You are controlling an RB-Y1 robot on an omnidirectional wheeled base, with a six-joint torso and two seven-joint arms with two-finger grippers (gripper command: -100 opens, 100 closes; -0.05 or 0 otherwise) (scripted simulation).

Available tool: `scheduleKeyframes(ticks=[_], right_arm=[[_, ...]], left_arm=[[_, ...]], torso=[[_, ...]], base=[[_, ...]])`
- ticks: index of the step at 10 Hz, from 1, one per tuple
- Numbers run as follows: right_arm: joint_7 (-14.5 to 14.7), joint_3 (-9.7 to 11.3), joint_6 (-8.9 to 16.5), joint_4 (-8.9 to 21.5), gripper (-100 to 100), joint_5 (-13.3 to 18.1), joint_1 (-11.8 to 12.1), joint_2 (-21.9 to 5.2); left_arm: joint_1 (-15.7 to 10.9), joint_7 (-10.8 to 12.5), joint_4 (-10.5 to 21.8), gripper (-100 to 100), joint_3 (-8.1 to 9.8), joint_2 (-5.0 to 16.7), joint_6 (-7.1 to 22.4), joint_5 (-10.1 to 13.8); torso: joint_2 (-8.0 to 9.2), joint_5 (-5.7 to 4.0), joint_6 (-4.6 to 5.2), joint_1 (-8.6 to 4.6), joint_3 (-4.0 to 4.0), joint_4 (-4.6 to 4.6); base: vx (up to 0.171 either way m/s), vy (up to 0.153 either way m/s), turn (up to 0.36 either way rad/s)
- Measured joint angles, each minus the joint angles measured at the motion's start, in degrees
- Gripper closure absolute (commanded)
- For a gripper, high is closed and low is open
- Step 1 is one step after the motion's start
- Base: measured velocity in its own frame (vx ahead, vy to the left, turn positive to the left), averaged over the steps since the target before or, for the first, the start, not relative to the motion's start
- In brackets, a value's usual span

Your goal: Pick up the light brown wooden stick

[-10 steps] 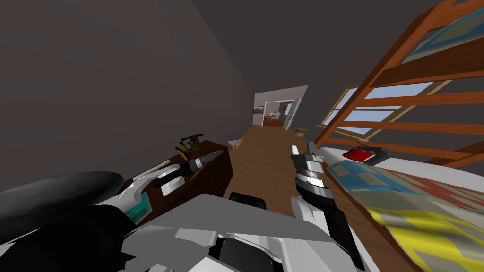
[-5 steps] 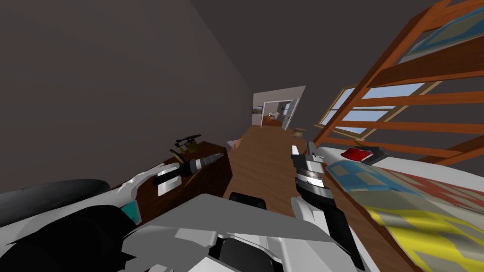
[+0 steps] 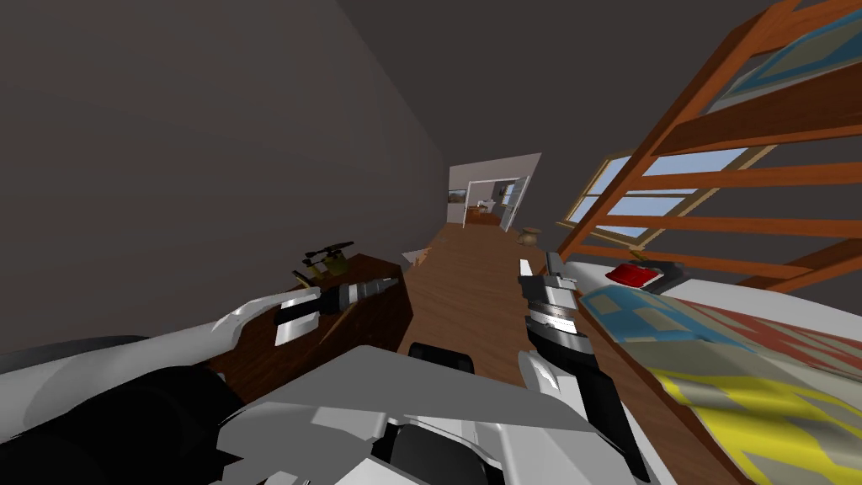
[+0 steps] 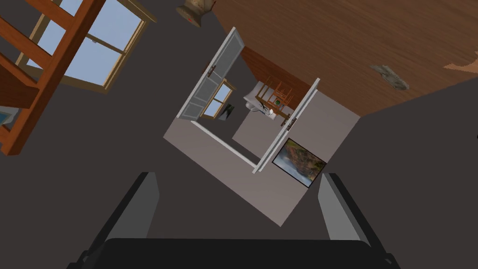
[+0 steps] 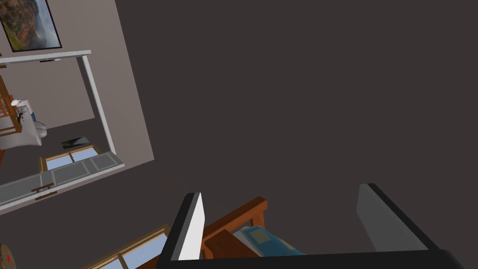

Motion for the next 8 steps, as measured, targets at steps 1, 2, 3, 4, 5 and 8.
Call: scheduleKeyframes(ticks=[1,2,3,4,5,8], right_arm=[[0.0,0.0,0.0,0.0,0,0.0,0.0,0.0],[0.0,0.0,0.0,0.0,0,0.0,0.0,0.0],[0.0,0.0,0.0,0.0,0,0.0,0.0,0.0],[0.0,0.0,0.0,0.0,0,0.0,0.0,0.0],[0.0,0.0,0.0,0.0,0,0.0,0.0,0.0],[0.0,0.0,0.0,0.0,0,0.0,0.0,0.0]], left_arm=[[-0.4,0.2,0.8,-100,-1.36,1.8,0.3,0.6],[-0.2,0.3,0.7,-100,-1.71,3.5,0.8,1.0],[-0.1,0.3,0.5,-100,-1.75,4.9,1.1,1.1],[-0.2,0.5,0.8,-100,-2.79,6.6,1.6,1.7],[0.8,0.5,0.5,-100,-2.46,8.3,2.1,2.1],[1.2,0.8,1.0,-100,-3.57,13.2,2.9,3.3]], torso=[[-0.04,0.00,0.01,-0.02,-0.02,-0.01],[-0.06,-0.01,0.01,0.00,-0.03,-0.01],[0.00,0.00,0.00,0.01,0.00,0.00],[-0.05,0.01,0.01,0.06,-0.03,-0.01],[-0.07,0.01,0.00,0.04,-0.04,-0.01],[-0.06,0.01,0.00,0.05,-0.04,-0.01]], base=[[0.054,0.010,-0.054],[0.028,0.012,-0.008],[0.052,0.026,-0.065],[0.055,0.021,-0.038],[0.029,0.006,0.008],[0.043,0.019,-0.031]])
